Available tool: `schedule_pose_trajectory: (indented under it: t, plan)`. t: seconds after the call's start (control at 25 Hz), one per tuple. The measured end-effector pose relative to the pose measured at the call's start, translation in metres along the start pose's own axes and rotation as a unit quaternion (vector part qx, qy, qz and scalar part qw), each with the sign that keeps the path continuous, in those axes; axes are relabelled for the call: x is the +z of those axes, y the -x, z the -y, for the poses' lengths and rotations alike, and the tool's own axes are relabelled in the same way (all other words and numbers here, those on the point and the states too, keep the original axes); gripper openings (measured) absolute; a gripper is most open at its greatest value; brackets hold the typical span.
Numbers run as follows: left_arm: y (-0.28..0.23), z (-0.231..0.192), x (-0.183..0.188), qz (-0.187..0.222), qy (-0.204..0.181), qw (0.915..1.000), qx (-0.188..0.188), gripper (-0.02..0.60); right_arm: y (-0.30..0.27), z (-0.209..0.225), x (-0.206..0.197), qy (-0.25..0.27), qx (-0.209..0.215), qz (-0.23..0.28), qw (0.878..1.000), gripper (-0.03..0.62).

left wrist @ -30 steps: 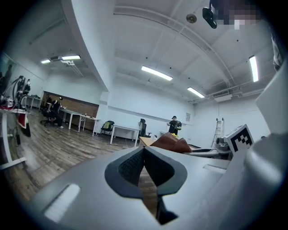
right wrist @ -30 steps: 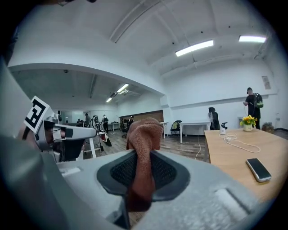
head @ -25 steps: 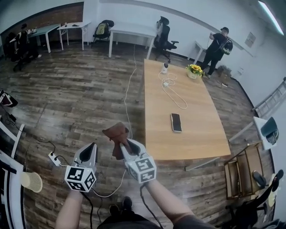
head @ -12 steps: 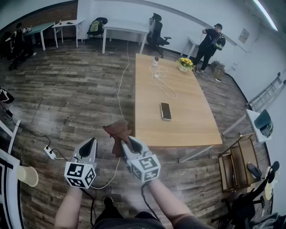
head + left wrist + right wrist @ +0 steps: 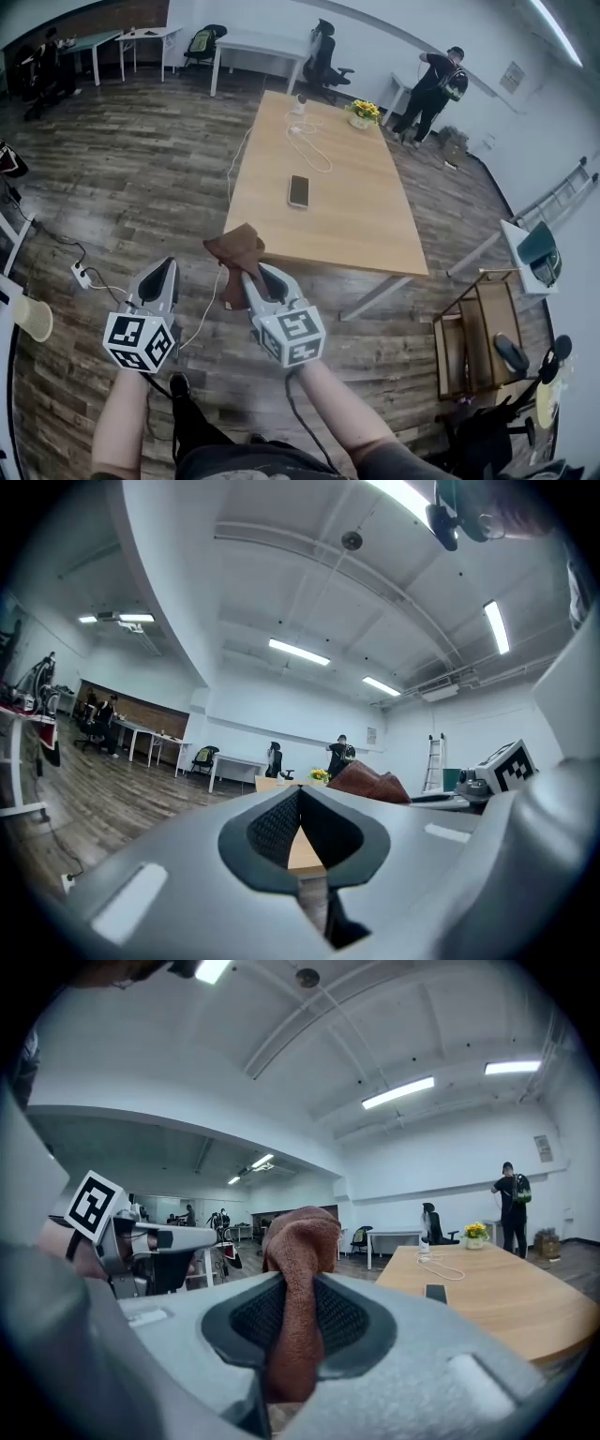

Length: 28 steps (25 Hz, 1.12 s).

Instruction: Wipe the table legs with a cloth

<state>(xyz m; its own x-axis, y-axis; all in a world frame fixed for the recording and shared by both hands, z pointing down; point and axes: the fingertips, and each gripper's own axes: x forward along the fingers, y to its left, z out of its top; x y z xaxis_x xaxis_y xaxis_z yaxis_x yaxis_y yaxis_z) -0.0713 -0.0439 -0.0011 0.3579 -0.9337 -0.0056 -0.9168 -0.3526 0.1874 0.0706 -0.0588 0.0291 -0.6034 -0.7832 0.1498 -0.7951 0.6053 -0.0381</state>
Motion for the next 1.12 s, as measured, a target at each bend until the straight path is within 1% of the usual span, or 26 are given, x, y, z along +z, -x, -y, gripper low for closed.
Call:
schedule_pose_trajectory:
  t: [0.12,0.2,0.28,0.4,0.52,0.76,1.0,1.12]
  plan:
    - [0.016,0.040,-0.006,0.008,-0.001,0.9999,0.010,0.020,0.050,0.013,-0.014,0.004,0.000,-0.009,1.000,0.069]
    - [0.027,0.065,-0.013,0.003,0.002,0.9999,0.011,0.020,0.078,0.019,-0.022,-0.004,0.004,-0.014,1.000,0.069]
    - [0.037,0.088,-0.019,-0.003,0.002,1.0000,0.004,0.019,0.100,0.023,-0.026,-0.016,0.007,-0.012,1.000,0.069]
    - [0.042,0.114,-0.023,-0.010,0.000,0.9999,-0.004,0.020,0.123,0.030,-0.028,-0.024,-0.002,-0.007,1.000,0.069]
    - [0.051,0.131,-0.026,-0.013,-0.003,0.9999,-0.001,0.018,0.138,0.030,-0.029,-0.029,-0.007,-0.001,1.000,0.069]
    - [0.080,0.161,-0.030,-0.007,0.015,0.9999,-0.001,0.019,0.169,0.014,-0.030,-0.018,0.000,-0.001,1.000,0.069]
    - [0.098,0.180,-0.033,-0.005,0.013,0.9999,0.001,0.020,0.183,0.007,-0.036,-0.010,-0.002,-0.014,1.000,0.069]
    - [0.104,0.180,-0.032,0.000,0.011,0.9999,0.009,0.020,0.184,0.004,-0.037,-0.013,-0.002,-0.016,1.000,0.069]
